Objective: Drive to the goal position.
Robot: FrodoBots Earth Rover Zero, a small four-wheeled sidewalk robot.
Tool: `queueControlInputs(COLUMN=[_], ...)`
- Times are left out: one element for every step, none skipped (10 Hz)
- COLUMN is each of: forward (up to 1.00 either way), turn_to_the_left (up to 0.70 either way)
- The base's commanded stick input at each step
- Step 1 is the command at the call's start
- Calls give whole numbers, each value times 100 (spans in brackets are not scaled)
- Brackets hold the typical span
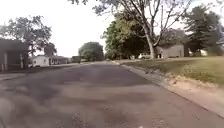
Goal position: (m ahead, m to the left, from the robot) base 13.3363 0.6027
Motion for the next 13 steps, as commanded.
queueControlInputs(forward=[100,100,100,100,100,100,100,100,100,100,100,100,100], turn_to_the_left=[0,0,0,0,0,0,0,0,0,0,0,0,0])
